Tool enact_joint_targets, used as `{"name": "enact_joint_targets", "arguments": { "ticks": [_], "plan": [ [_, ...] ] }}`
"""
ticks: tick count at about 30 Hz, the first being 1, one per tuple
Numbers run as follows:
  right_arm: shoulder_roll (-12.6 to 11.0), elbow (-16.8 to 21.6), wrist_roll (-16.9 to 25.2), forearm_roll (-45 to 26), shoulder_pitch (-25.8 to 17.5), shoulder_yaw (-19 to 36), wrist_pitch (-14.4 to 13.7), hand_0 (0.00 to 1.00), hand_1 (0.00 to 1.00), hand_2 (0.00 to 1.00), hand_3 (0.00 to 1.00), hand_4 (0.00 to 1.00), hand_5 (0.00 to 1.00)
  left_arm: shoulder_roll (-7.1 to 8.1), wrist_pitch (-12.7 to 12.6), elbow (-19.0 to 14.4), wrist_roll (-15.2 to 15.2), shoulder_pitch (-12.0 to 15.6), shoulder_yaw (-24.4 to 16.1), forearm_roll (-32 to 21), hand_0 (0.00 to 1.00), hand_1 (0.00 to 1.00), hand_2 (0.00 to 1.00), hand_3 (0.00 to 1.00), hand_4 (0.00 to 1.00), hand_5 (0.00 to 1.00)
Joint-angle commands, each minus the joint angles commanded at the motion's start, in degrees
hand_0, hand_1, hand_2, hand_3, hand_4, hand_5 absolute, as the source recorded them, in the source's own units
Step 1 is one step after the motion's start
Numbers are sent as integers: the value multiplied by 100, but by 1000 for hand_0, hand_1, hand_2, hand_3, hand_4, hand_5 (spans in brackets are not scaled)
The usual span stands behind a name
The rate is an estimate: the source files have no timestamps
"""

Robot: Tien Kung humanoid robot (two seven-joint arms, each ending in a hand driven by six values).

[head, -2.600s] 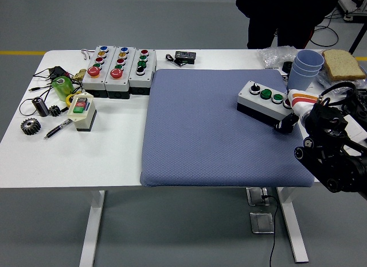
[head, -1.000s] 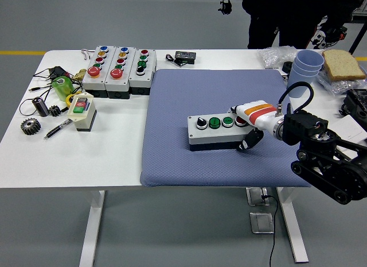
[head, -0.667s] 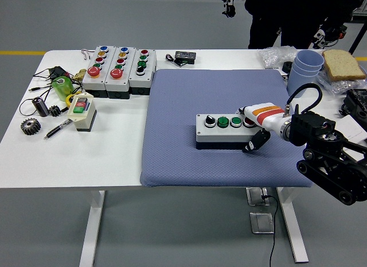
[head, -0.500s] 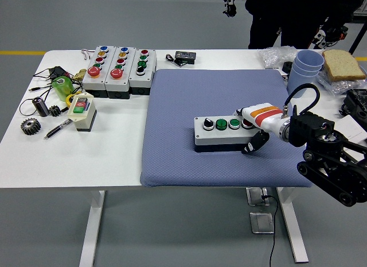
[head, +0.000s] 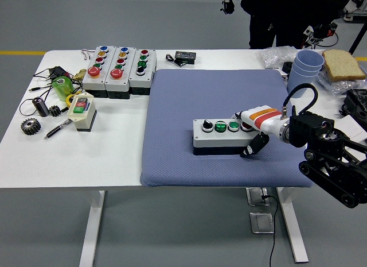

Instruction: Pick up the button,place it on the desk,press the button,press the button

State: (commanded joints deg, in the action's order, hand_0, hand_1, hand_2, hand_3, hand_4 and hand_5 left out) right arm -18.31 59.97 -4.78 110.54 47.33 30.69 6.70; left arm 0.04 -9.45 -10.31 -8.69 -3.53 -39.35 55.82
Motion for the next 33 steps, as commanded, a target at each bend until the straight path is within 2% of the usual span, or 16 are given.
{"name": "enact_joint_targets", "arguments": {
  "ticks": [3,4,8,12,15,16,18,21,22,24,26,27,28,33],
  "plan": [
    [-43,170,37,3,-88,232,-92,998,846,925,998,998,313,5,1,0,8,-3,28,-30,622,658,677,595,333,642],
    [-51,201,40,4,-105,269,-100,998,897,963,998,998,310,5,1,0,9,-4,31,-34,622,658,676,595,332,643],
    [-128,545,74,16,-280,699,-132,998,897,963,998,998,310,15,0,0,27,-16,79,-99,622,658,676,595,332,643],
    [-264,1029,-6,63,-481,1157,33,998,897,956,998,998,320,19,-2,0,35,-36,82,-119,622,658,676,595,332,644],
    [-368,1392,-131,71,-622,1364,46,998,897,956,998,998,320,20,-6,0,42,-40,91,-145,622,658,676,595,332,644],
    [-405,1507,-219,74,-667,1403,-39,978,817,909,945,998,260,20,-7,0,44,-41,90,-151,622,658,676,595,333,644],
    [-509,1792,-444,163,-803,1534,-425,978,817,909,945,998,260,22,-7,0,48,-46,92,-158,622,658,676,595,333,644],
    [-671,2121,-539,206,-996,1745,-962,978,817,909,945,998,260,20,-8,0,51,-49,93,-165,622,658,676,595,333,644],
    [-697,2181,-538,198,-1024,1780,-1078,121,39,317,714,862,294,20,-9,0,51,-49,91,-166,622,658,676,594,333,644],
    [-813,2348,-482,-39,-1087,1763,-1197,121,39,317,714,862,294,24,-6,0,54,-54,101,-170,622,658,676,594,333,644],
    [-881,2439,-458,-74,-1116,1710,-1201,121,39,317,714,862,294,26,-3,0,52,-57,96,-149,622,658,676,594,333,644],
    [-909,2475,-477,-9,-1143,1645,-1131,121,39,317,714,862,294,24,-3,0,47,-58,86,-127,622,658,676,594,333,644],
    [-920,2490,-502,23,-1166,1596,-1039,24,2,179,632,909,458,22,-3,0,46,-58,89,-123,622,658,676,594,333,644],
    [-922,2436,-599,33,-1221,1468,-722,24,2,179,632,909,458,17,-6,0,43,-60,82,-111,622,658,676,594,333,644]
  ]
}}
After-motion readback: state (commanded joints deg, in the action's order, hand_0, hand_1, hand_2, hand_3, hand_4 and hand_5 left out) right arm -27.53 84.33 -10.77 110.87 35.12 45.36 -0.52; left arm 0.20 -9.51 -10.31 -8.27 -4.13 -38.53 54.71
